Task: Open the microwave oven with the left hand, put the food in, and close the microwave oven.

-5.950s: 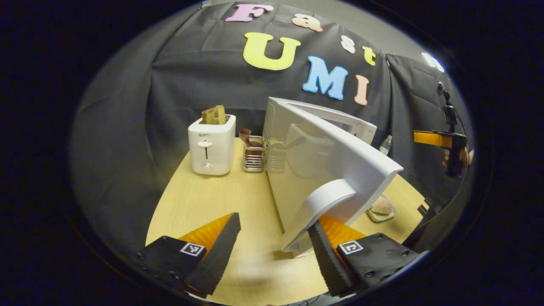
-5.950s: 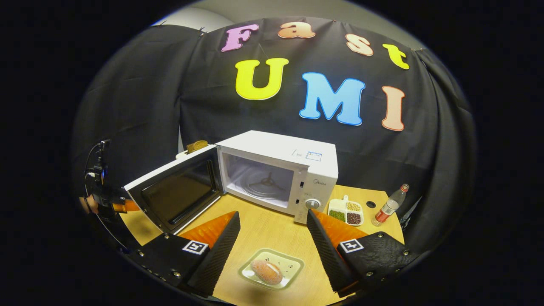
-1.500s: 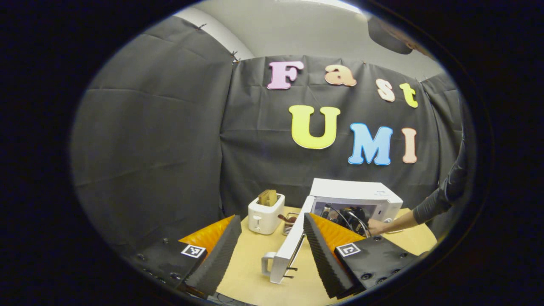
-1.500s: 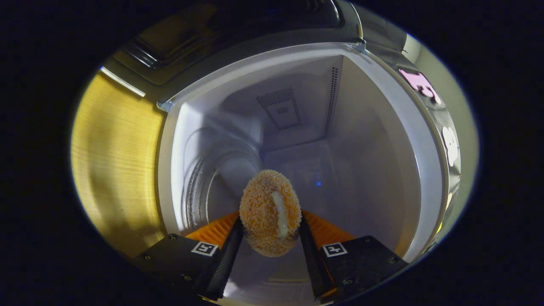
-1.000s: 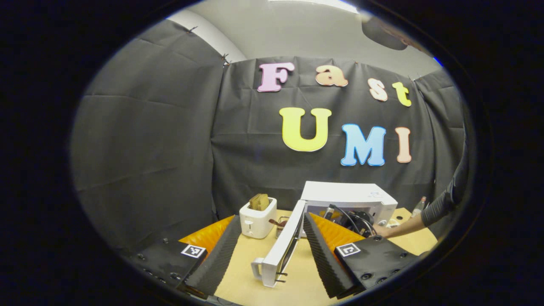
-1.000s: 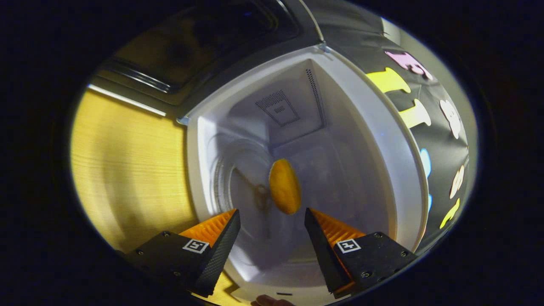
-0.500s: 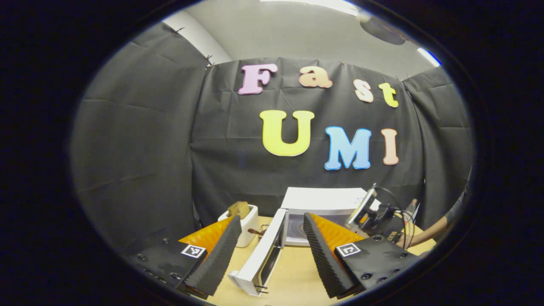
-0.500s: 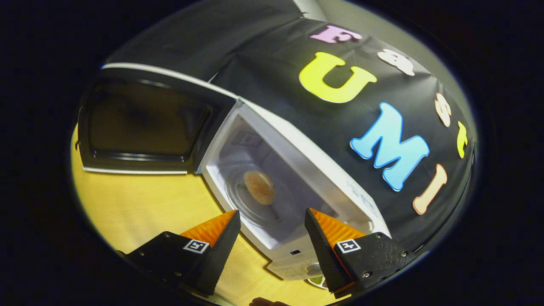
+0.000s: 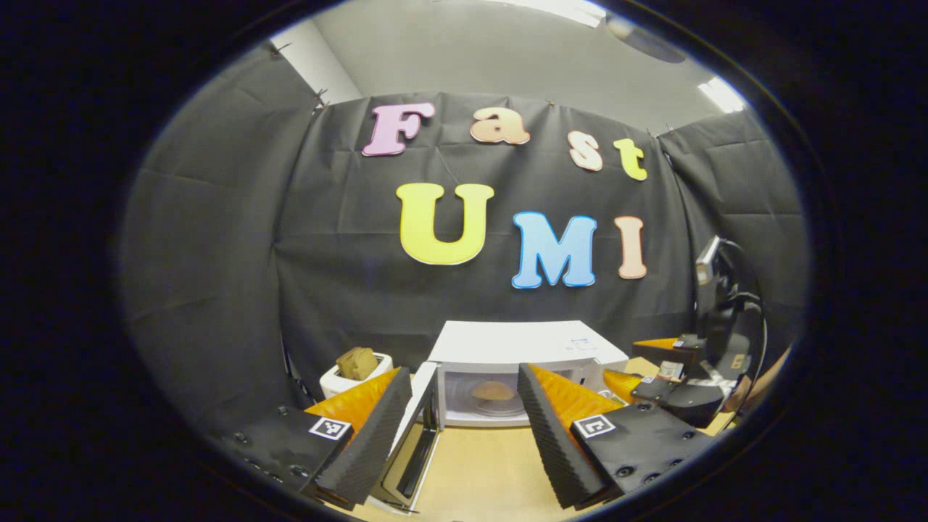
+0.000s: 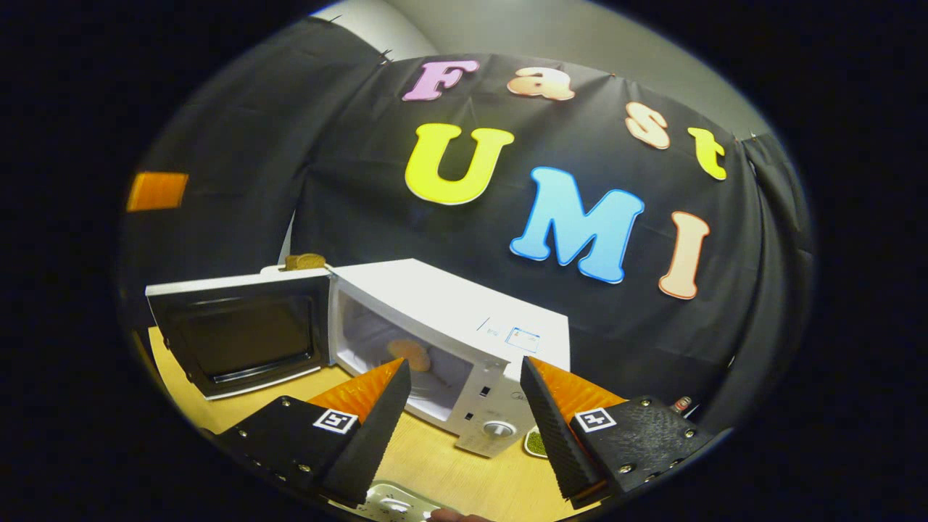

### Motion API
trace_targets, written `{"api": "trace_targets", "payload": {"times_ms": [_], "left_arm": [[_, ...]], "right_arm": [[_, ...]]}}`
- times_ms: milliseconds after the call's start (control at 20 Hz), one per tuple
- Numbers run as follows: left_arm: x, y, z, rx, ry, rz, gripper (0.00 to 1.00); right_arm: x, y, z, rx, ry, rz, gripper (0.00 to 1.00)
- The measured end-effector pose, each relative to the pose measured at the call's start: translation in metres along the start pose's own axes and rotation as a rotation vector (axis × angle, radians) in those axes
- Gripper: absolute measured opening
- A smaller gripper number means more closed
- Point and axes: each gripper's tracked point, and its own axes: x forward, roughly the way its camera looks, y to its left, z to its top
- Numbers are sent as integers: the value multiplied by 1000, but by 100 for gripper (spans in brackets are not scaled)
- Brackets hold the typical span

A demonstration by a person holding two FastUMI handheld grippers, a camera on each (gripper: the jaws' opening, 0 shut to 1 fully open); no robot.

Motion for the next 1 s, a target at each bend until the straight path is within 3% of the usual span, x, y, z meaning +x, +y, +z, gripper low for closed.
{"api": "trace_targets", "payload": {"times_ms": [100,350,600,750,900,1000], "left_arm": [[8,-12,1,-4,-8,-30,98],[27,-31,0,-6,-5,-97,94],[37,-32,3,2,-18,-127,98],[39,-28,-1,-11,-8,-131,94],[33,-6,-11,16,20,-98,67],[27,18,-17,7,41,-43,27]], "right_arm": [[-18,-18,17,75,-25,-32,93],[-63,-63,56,231,-123,-137,93],[-89,-87,73,268,-169,-214,93],[-91,-90,67,262,-154,-231,94],[-93,-88,74,273,-176,-244,94],[-94,-85,77,276,-188,-240,94]]}}
